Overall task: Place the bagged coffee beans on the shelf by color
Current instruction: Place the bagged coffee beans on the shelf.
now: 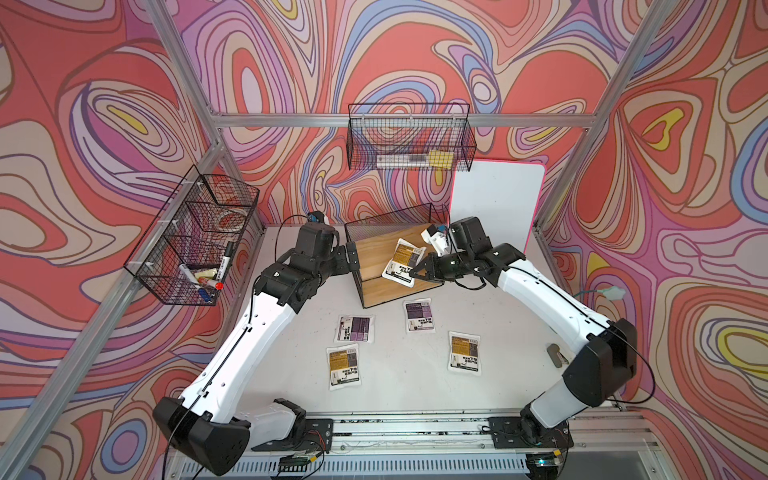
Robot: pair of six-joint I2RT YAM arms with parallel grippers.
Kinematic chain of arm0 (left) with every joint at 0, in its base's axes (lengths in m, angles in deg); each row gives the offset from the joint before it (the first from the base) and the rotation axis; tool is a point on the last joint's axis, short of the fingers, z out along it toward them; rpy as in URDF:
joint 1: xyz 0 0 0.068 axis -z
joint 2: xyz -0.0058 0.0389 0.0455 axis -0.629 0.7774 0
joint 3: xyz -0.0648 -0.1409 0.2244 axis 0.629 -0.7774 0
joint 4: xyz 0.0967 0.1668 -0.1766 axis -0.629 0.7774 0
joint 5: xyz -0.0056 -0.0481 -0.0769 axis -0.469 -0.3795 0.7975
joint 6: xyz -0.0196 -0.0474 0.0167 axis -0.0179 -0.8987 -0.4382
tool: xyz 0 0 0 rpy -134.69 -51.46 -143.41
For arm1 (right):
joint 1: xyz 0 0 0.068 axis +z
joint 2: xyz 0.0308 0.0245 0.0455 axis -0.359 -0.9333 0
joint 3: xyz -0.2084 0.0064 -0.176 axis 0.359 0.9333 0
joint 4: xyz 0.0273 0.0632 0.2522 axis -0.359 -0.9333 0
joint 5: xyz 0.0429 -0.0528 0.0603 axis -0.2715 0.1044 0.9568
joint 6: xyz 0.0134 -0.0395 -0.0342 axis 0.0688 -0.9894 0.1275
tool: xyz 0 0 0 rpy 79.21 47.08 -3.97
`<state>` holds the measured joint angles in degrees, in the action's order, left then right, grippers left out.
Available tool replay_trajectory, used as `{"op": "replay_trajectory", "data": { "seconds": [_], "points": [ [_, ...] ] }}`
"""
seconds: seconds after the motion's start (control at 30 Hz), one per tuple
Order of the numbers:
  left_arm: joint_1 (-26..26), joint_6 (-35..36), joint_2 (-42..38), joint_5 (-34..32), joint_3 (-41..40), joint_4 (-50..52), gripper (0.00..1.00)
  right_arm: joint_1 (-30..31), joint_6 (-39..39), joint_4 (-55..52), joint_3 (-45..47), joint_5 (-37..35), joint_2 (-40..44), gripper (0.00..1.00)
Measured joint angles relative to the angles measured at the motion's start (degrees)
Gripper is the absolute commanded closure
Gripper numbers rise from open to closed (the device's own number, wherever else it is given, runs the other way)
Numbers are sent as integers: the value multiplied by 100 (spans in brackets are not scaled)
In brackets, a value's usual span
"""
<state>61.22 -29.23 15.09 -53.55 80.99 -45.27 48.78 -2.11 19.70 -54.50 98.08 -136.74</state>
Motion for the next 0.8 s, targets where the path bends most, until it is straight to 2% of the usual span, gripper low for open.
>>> {"op": "replay_trajectory", "data": {
  "seconds": [0.3,0.63,0.67,0.73,0.77,0.8],
  "points": [
    [-321,-55,461,304,24,-42,1,-111,-203,-188,-1263,444,-1397,100],
    [-385,-179,459,426,-155,-186,1,-111,-52,-94,-1816,938,-2146,100],
    [-391,-181,459,439,-188,-192,1,-109,-44,-90,-1845,970,-2192,94],
    [-391,-199,459,457,-240,-214,1,-109,-11,-92,-1858,984,-2238,63],
    [-391,-205,459,468,-258,-216,1,-111,-11,-96,-1858,968,-2251,51],
    [-391,-221,459,481,-275,-227,1,-111,-7,-92,-1858,933,-2251,45]
  ]
}}
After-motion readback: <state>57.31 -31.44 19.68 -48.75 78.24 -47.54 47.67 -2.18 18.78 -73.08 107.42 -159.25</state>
